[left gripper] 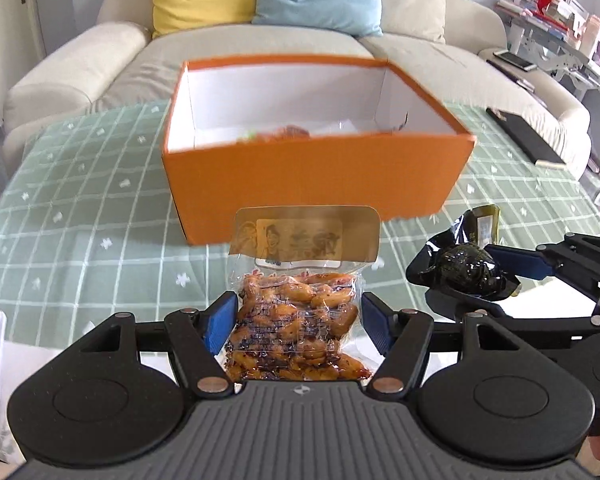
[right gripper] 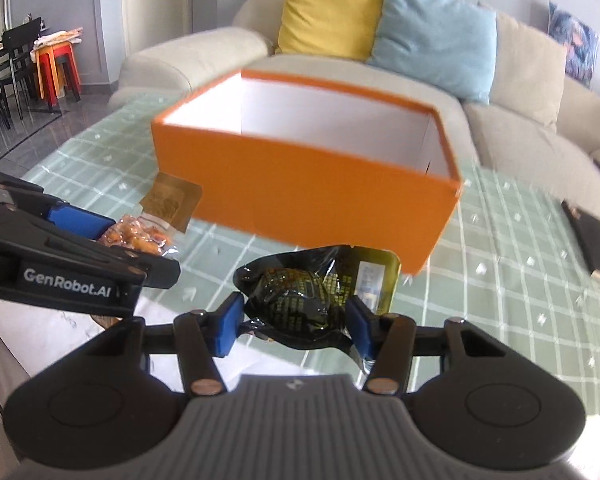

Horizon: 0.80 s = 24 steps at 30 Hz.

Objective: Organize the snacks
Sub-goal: 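Carry both held snacks over the orange box and lower them inside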

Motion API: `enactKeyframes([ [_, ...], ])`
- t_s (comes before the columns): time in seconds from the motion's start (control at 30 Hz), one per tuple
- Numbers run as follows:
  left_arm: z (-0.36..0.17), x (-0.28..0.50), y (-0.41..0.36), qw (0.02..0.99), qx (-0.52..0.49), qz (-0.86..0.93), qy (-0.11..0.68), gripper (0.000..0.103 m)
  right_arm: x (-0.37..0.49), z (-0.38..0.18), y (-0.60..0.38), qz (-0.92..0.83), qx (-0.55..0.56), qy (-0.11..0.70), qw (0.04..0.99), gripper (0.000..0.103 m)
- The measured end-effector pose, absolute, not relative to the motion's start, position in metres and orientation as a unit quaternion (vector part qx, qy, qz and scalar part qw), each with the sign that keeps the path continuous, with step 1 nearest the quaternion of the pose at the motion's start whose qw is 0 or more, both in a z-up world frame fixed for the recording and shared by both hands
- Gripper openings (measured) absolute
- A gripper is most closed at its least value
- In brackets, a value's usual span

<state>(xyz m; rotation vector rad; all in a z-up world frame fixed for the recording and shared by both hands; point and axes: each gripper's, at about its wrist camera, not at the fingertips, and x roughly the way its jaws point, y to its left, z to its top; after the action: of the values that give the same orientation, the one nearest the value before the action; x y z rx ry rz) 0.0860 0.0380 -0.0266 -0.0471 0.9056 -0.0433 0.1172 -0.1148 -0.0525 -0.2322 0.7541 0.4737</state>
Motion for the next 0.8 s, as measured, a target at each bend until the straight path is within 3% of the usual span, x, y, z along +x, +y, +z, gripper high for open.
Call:
enactKeyframes([
  [0.43, 0.043, 0.131, 0.048, 0.926, 0.002, -0.02, 0.377, 0.076, 0.154, 0.014, -0.124, 0.226, -0.124, 0.311, 0.915, 0.051],
  [0.8, 0.048, 0.184, 0.051, 0.928, 0.011, -0.023, 0.371, 0.076, 0.214, 0.041, -0.116, 0.236, -0.137, 0.302, 0.913, 0.049],
])
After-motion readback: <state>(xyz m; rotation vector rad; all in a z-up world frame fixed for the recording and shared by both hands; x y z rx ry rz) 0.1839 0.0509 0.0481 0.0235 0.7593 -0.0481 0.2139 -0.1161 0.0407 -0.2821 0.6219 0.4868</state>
